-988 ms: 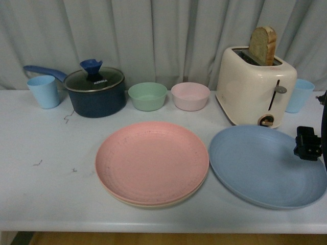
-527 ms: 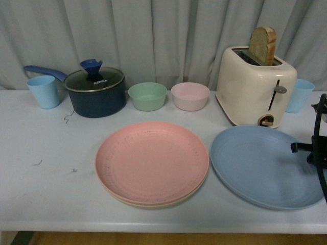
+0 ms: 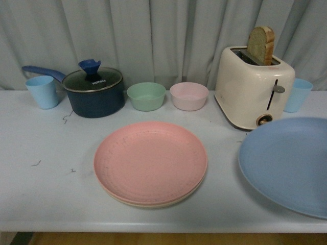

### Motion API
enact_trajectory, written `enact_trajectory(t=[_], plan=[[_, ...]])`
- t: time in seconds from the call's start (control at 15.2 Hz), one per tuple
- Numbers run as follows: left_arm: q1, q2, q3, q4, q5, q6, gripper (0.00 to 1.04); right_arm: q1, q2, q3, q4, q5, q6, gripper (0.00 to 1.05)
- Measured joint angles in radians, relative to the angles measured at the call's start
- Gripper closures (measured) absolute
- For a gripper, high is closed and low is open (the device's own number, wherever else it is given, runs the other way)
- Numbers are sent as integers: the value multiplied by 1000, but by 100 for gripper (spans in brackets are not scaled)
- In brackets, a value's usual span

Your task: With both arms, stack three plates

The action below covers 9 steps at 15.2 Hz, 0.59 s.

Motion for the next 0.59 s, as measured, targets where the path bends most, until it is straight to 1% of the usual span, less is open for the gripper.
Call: enact_trajectory(t=[0.07, 0.13, 0.2, 0.33, 0.4, 0.46, 0.59], plan=[[0, 0, 0, 0, 0, 0, 7, 23, -69, -3, -1, -45, 15, 102], [0, 0, 0, 0, 0, 0, 7, 64, -136, -3, 18, -92, 60, 102], [0, 0, 0, 0, 0, 0, 7, 129, -163, 3, 53, -118, 129, 102], [0, 0, 0, 0, 0, 0, 7, 254, -107, 22, 110, -117, 228, 102], [0, 0, 0, 0, 0, 0, 7, 328, -36, 47, 126, -109, 281, 102], [0, 0, 0, 0, 0, 0, 7, 382, 24, 74, 136, -103, 318, 102], [0, 0, 0, 0, 0, 0, 7, 444, 128, 134, 154, -67, 359, 102]])
